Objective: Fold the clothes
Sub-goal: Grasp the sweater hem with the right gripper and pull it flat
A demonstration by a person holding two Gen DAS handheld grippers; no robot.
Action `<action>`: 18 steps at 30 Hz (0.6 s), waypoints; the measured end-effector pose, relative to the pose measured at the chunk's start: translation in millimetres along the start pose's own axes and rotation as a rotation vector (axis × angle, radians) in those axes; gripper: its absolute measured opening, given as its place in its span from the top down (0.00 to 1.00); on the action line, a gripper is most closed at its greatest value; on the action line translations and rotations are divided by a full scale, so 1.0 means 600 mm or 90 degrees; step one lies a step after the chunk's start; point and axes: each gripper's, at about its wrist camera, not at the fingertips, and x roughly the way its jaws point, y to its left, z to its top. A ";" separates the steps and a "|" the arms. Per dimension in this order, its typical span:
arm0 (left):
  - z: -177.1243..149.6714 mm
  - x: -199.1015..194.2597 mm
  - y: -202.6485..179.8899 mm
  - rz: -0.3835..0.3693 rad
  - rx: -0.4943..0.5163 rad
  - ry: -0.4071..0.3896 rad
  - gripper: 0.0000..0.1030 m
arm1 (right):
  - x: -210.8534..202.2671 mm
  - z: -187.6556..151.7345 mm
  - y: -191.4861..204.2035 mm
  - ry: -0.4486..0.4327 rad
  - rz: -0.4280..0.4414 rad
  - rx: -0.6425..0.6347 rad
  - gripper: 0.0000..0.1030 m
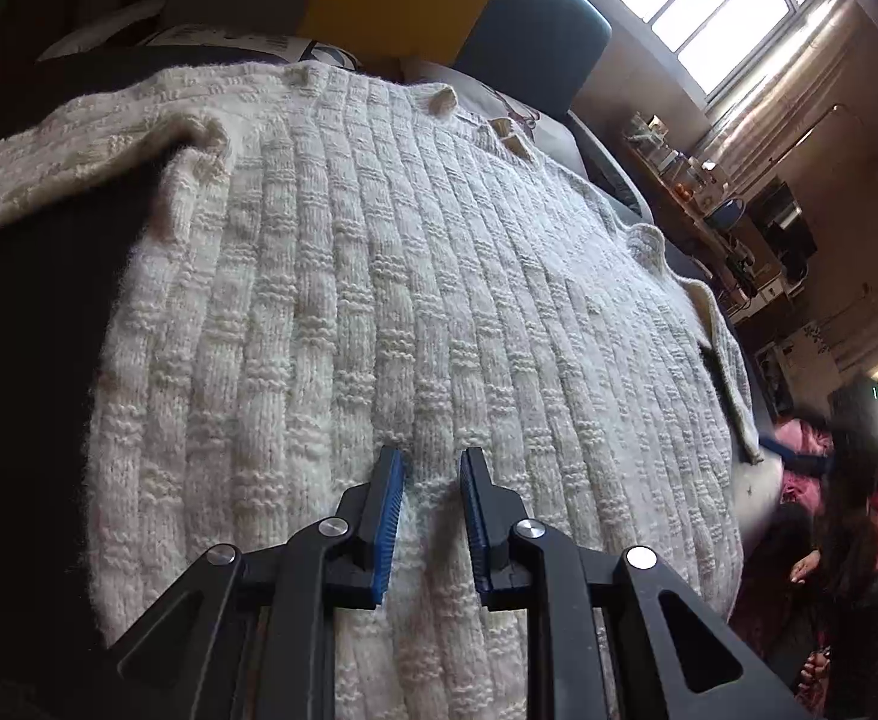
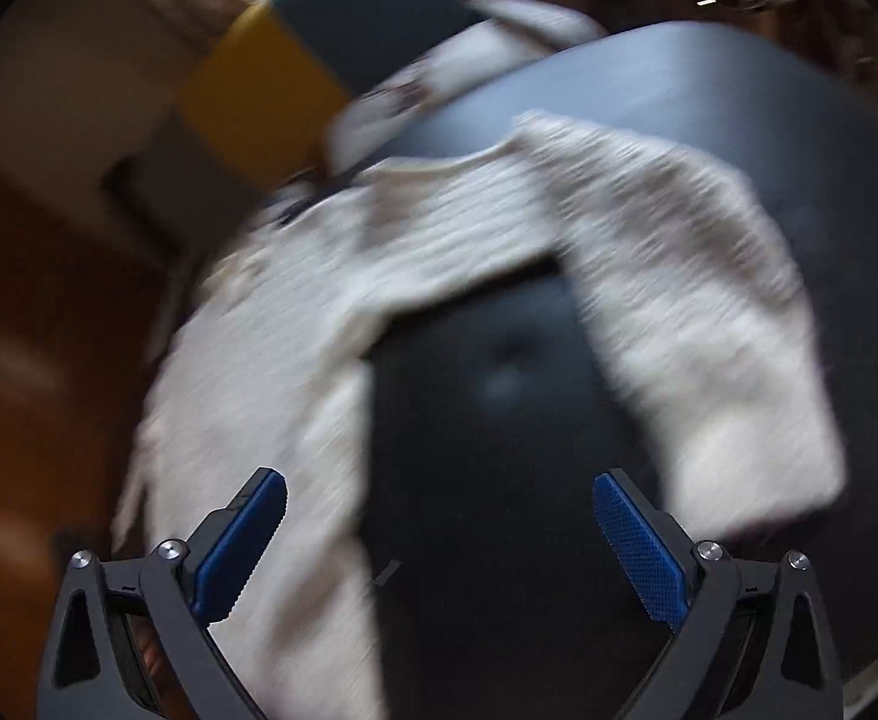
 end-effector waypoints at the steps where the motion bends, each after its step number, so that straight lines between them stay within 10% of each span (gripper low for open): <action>1: 0.000 0.000 0.003 -0.007 -0.009 -0.002 0.82 | -0.002 -0.024 0.009 0.017 0.022 -0.016 0.00; 5: -0.001 0.000 0.011 -0.032 -0.030 -0.003 0.82 | 0.012 -0.097 0.032 0.058 0.037 -0.052 0.00; 13: -0.002 0.001 0.014 -0.039 -0.040 -0.006 0.82 | 0.078 -0.159 0.111 0.054 -0.146 -0.254 0.04; 15: -0.002 0.001 0.014 -0.037 -0.037 -0.009 0.82 | 0.081 -0.164 0.118 0.037 -0.170 -0.273 0.23; 18: -0.004 0.000 0.014 -0.037 -0.035 -0.011 0.82 | 0.069 -0.168 0.120 0.017 -0.164 -0.266 0.80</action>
